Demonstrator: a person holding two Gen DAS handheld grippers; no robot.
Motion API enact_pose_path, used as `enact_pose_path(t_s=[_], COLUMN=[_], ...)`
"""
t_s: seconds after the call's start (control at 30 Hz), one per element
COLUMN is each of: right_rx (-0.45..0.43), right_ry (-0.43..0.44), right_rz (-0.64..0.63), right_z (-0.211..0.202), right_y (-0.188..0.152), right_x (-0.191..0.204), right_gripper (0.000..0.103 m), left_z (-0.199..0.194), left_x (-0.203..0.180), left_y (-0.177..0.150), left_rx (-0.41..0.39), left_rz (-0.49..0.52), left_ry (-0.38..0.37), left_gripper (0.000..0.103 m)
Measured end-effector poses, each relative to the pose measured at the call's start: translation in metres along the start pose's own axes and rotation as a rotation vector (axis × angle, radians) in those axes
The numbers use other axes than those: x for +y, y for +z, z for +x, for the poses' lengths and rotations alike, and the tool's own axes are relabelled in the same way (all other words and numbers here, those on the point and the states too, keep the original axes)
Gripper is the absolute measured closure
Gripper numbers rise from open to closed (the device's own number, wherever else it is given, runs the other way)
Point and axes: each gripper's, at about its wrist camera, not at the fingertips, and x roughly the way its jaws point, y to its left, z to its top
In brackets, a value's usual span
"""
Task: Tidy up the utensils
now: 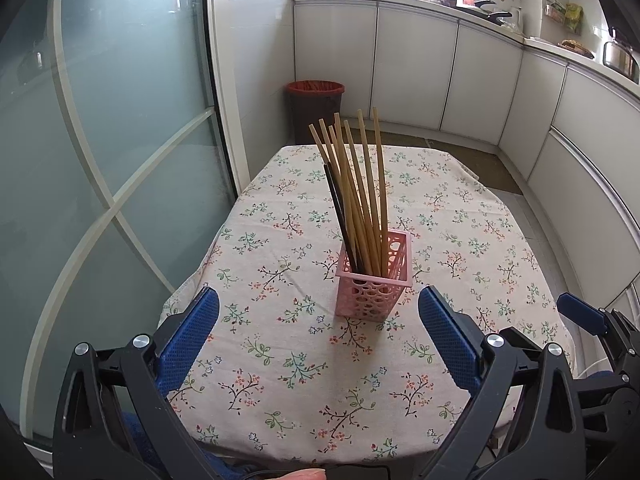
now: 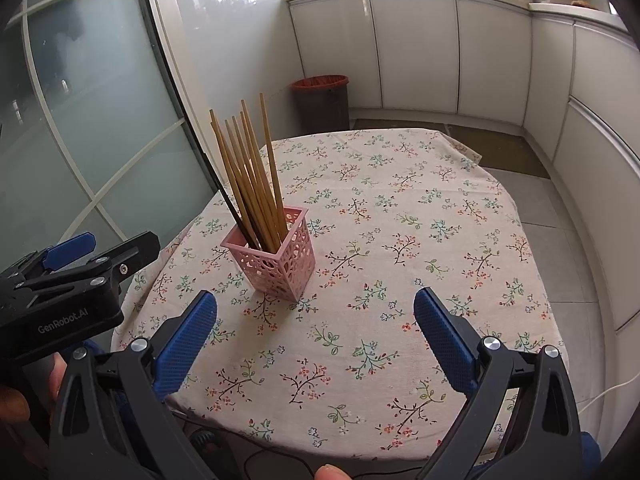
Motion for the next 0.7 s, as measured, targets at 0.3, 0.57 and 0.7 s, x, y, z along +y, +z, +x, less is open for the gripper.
enact_pose_path(t_s=[0.3,0.57,0.7], right_rx=[-0.006,-0.013,-0.014], right_ry=[-0.010,-0.016,-0.017], right_rz=[0.006,0.010,0.012], right_z=[-0.0003,-0.0022,-0.0020], right_y=[-0.0002,0.0007,0.0009], right_x=[-0.0024,-0.0038,-0.0054], right_gripper=[0.007,0.007,0.007], left_z=[0.0043,0.0047,0.0046], left_x=[-0.0027,-0.0048,-0.0051], left_y=[-0.0013,-0.0018,-0.0018], left_rx=[0.004,0.003,0.002], left_rz=[0.013,0.020,0.020], left_ry=[-0.001,-0.010,-0.019], left_gripper=[0.007,0.007,0.007])
